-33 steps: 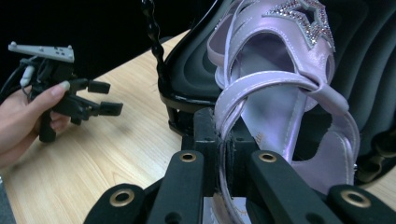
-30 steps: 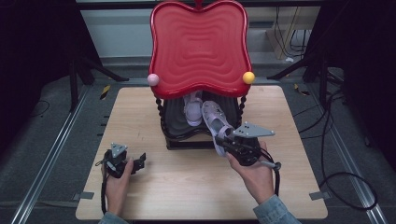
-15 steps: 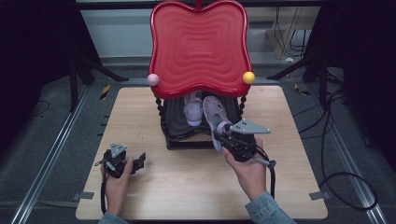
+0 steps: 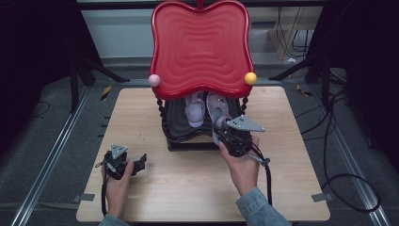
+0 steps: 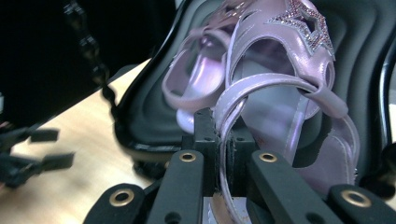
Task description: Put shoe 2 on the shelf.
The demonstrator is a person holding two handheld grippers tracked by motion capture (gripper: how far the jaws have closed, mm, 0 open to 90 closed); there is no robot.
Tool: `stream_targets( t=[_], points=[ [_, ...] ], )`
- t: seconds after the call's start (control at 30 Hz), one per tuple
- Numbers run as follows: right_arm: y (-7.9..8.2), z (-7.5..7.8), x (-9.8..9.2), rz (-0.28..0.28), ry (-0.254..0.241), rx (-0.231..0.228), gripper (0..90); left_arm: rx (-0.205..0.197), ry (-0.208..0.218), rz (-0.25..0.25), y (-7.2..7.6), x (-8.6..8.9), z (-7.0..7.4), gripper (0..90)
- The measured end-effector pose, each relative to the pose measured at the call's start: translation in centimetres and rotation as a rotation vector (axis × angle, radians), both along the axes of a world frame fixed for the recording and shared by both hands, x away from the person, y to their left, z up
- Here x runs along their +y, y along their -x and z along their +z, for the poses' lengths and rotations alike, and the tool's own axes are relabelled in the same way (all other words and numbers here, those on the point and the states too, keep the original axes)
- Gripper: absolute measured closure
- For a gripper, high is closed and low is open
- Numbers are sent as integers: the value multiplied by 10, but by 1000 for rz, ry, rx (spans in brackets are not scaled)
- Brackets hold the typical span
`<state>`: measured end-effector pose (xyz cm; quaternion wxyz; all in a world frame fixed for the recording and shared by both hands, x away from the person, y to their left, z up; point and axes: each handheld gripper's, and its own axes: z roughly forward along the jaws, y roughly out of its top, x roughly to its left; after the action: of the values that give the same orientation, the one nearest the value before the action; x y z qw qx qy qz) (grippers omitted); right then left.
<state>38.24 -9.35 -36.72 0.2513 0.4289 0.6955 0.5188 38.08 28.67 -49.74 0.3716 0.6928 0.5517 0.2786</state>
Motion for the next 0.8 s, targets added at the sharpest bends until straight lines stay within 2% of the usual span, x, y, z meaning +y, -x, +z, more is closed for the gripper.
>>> stream_targets(
  t=[0.07,0.1,0.4,0.53,0.8],
  points=[
    [-2,0,2,-10,-4,-6,864,0,0,0,0,0,0,75],
    [-7,-2,6,-32,-6,-27,865,0,1,-3,0,0,0,75],
    [-23,-10,16,-109,-25,-66,865,0,3,-8,0,-1,0,76],
    [-29,-12,21,-133,-13,-77,865,1,4,-11,0,-2,0,77],
    [-42,-12,32,-186,43,-136,865,3,9,-15,0,-3,-1,78]
  ],
)
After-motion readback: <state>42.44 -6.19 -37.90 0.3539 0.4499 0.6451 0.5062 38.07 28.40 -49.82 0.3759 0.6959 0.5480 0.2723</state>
